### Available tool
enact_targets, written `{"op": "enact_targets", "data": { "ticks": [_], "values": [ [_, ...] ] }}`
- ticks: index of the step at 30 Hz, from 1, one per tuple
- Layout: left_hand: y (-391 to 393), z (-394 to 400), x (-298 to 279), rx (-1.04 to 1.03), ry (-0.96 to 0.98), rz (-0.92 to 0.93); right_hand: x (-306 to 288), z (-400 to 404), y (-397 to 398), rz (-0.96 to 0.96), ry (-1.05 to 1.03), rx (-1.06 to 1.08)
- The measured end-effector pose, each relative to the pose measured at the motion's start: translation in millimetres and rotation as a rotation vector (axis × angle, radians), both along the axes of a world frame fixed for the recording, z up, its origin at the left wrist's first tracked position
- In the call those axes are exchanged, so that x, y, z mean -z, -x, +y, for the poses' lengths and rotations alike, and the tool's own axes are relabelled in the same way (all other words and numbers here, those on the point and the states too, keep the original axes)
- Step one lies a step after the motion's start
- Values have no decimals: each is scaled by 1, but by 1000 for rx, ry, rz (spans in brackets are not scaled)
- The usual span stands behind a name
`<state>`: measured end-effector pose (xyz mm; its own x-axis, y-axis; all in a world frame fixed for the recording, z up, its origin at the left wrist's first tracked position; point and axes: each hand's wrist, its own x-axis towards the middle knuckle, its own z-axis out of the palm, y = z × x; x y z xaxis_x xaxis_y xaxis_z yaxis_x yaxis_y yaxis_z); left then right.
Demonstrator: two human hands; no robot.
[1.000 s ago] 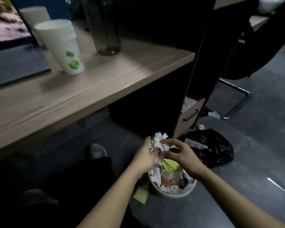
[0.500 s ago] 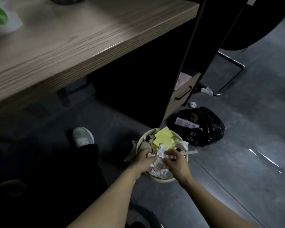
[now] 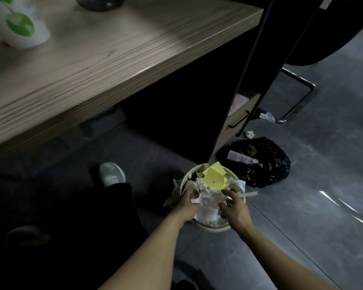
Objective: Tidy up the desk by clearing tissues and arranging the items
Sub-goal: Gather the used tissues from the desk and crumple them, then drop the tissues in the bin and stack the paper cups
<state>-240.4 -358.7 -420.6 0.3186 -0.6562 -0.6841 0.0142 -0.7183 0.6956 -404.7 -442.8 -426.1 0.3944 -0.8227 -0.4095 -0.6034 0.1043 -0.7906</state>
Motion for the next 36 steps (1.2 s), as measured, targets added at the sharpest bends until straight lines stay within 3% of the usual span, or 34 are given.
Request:
{"op": "enact_targets", "data": {
  "ticks": [9,21,36],
  "values": [
    [-12,6,-37,120,58,-250,-33,9,-12,-4,104,-70],
    [-66,73,-117,-60,380,-479,-102,31,-56,-193,234,-233],
    [-74,184,-311,-197,693,-806,-286,108,-130,-586,445,-469]
  ]
}}
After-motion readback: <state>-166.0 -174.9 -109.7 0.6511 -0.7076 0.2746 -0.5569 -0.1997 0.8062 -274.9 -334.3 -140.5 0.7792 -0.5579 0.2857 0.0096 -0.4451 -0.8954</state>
